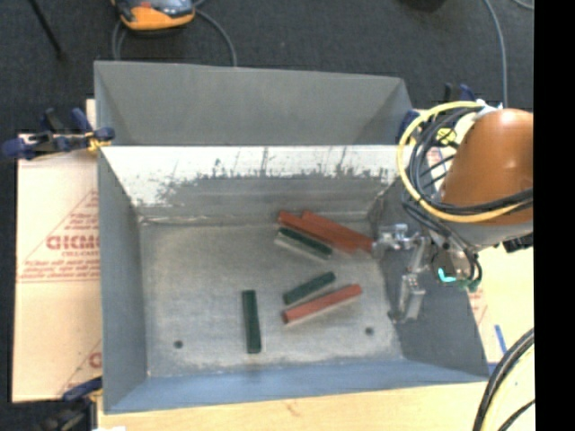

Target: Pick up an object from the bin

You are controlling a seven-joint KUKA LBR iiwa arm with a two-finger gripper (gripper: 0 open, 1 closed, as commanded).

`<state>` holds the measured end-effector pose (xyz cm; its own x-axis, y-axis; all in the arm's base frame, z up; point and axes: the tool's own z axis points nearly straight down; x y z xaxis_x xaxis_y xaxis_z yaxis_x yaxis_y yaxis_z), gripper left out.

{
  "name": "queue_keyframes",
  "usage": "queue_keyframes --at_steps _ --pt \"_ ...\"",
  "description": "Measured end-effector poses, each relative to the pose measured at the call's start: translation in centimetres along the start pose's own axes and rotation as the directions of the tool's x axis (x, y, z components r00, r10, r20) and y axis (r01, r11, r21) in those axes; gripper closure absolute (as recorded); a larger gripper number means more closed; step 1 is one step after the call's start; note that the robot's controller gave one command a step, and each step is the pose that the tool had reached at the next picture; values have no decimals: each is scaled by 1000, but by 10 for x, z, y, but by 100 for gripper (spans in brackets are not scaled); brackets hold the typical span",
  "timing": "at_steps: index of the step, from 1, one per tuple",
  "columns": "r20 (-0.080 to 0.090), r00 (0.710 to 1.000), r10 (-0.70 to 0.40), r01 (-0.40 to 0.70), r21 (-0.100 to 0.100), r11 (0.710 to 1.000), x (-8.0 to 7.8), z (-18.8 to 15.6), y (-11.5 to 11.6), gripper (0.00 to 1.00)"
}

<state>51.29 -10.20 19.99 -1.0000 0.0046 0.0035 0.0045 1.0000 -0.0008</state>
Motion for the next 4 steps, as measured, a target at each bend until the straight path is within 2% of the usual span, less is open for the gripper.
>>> queue_keyframes --at_steps 1,2,3,4 --pt "7 1000 -3 3 1 1000 -2 -4 0 0" --pt "16 999 -46 46 4 999 -20 39 6 0" --pt "11 999 -36 36 0 999 -24 95 16 0" --pt "10 996 -94 94 2 996 -46 128 44 100"
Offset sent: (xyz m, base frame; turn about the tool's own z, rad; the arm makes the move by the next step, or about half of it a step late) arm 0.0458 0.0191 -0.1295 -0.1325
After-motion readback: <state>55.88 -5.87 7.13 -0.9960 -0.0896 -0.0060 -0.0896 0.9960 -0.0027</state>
